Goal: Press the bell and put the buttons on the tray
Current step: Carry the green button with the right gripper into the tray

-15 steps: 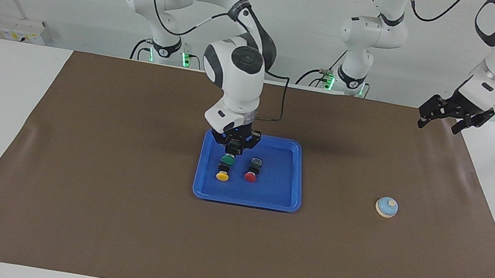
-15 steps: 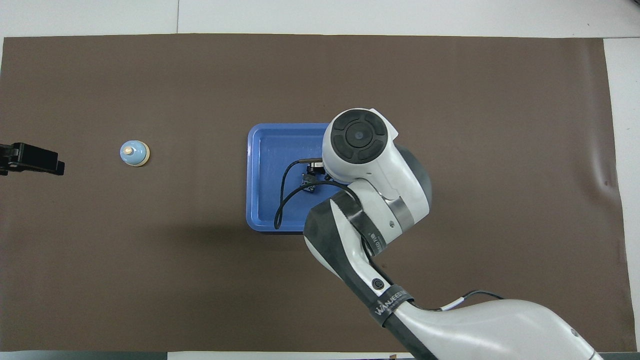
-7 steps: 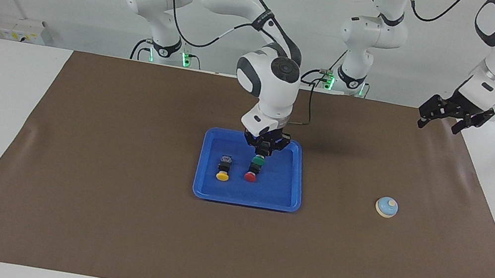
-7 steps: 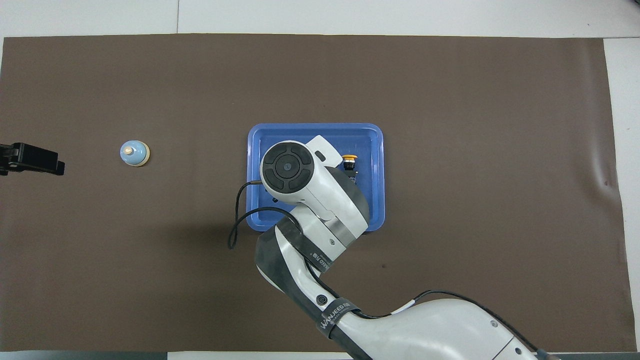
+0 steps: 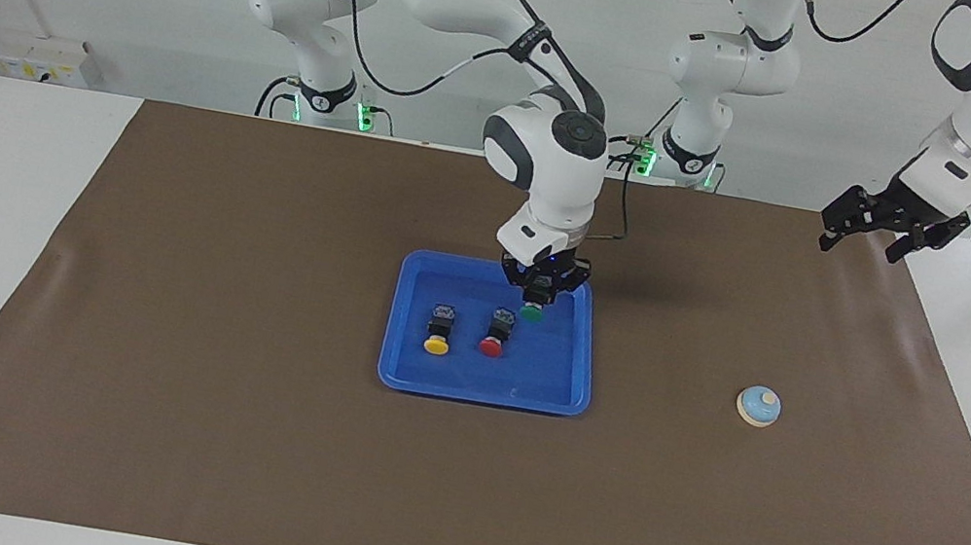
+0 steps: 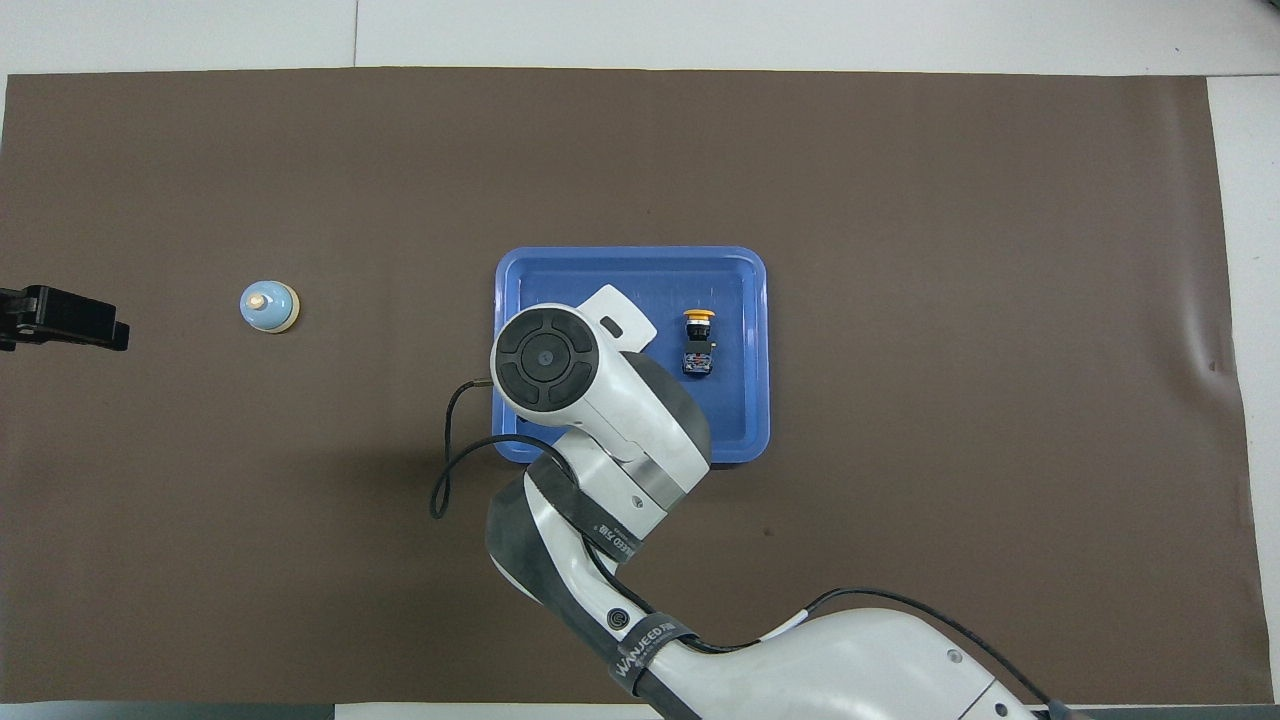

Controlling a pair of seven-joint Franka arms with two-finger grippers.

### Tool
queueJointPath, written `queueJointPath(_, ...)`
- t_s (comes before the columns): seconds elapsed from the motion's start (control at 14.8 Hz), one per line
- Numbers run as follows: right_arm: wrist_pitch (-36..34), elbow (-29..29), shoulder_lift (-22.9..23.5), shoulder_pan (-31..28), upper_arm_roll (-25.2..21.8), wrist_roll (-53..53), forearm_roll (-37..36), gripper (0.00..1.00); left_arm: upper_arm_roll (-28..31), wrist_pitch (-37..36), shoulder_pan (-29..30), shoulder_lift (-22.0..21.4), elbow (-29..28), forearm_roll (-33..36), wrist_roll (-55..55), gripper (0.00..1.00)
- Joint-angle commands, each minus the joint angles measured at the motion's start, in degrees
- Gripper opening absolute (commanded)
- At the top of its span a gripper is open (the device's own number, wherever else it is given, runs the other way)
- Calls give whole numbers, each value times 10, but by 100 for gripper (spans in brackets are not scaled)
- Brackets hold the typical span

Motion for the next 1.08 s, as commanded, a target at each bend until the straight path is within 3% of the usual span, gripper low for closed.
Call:
queueJointPath(0.0, 14, 4, 13, -2, -2, -17, -1, 0, 2, 1, 0, -3, 3, 0, 4, 100)
queueJointPath(0.54, 56, -19, 27, 23, -2, -24, -2, 0, 2, 1, 0, -3, 3, 0, 4, 100)
queueJointPath(0.61, 57, -19, 27, 23, -2, -23, -2, 33, 2, 1, 0, -3, 3, 0, 4, 100)
queueJointPath(0.67, 55, -19, 27, 24, -2, -22, -2, 99, 2, 1, 0, -3, 3, 0, 4, 100)
queueJointPath(1.01, 10, -8, 16, 23, -5, 13, 4, 100, 2, 1, 0, -3, 3, 0, 4, 100)
